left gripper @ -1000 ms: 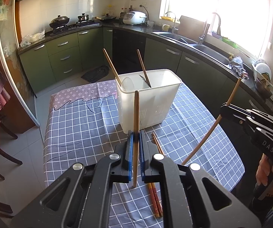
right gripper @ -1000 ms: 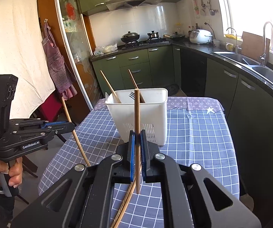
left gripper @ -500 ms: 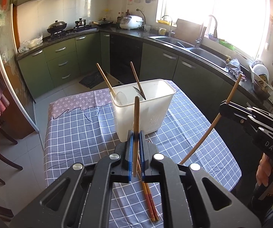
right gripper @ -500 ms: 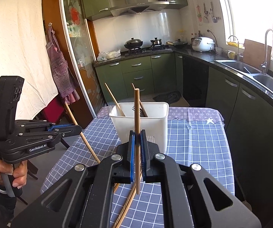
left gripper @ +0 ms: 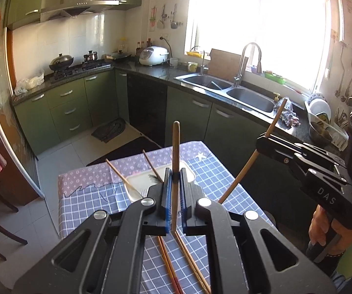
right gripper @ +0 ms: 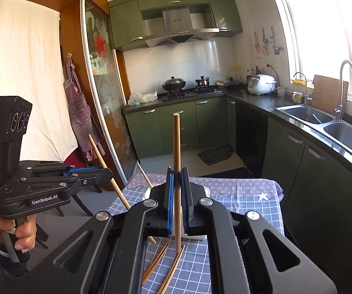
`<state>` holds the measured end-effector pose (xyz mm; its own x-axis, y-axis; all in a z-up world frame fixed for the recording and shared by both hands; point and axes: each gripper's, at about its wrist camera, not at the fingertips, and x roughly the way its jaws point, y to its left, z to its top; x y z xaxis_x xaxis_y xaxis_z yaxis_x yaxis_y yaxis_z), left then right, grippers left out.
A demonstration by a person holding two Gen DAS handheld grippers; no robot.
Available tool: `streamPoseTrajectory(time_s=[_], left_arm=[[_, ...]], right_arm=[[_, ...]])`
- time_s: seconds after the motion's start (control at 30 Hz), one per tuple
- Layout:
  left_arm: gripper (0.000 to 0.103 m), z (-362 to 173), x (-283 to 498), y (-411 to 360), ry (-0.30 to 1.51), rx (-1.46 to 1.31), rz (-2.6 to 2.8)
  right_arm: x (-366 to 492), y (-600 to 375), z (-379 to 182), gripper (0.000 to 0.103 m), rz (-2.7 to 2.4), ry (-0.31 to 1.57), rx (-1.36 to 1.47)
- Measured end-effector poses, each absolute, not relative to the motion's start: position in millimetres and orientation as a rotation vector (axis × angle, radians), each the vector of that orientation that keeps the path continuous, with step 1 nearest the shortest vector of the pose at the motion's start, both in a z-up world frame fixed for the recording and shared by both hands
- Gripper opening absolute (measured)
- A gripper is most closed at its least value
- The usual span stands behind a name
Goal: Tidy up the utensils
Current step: 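Carry both chopsticks over the white holder and open both grippers to drop them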
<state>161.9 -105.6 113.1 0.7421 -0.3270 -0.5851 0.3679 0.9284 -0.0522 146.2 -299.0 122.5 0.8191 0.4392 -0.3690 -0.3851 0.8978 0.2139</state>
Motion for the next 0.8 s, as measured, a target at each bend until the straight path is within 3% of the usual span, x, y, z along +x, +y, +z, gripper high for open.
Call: streamPoseTrajectory(time_s=[0.33,0.8], left_arm=[[0.006,155,198,-116,0.523,0.057,-0.302],[0.006,70,251,-107,0.706,0.066,-0.212]], right_arm=[[212,-297,163,0.007,0.385,0.365,0.154],[279,-264,69,0.007,0.375,0.552,0.119]])
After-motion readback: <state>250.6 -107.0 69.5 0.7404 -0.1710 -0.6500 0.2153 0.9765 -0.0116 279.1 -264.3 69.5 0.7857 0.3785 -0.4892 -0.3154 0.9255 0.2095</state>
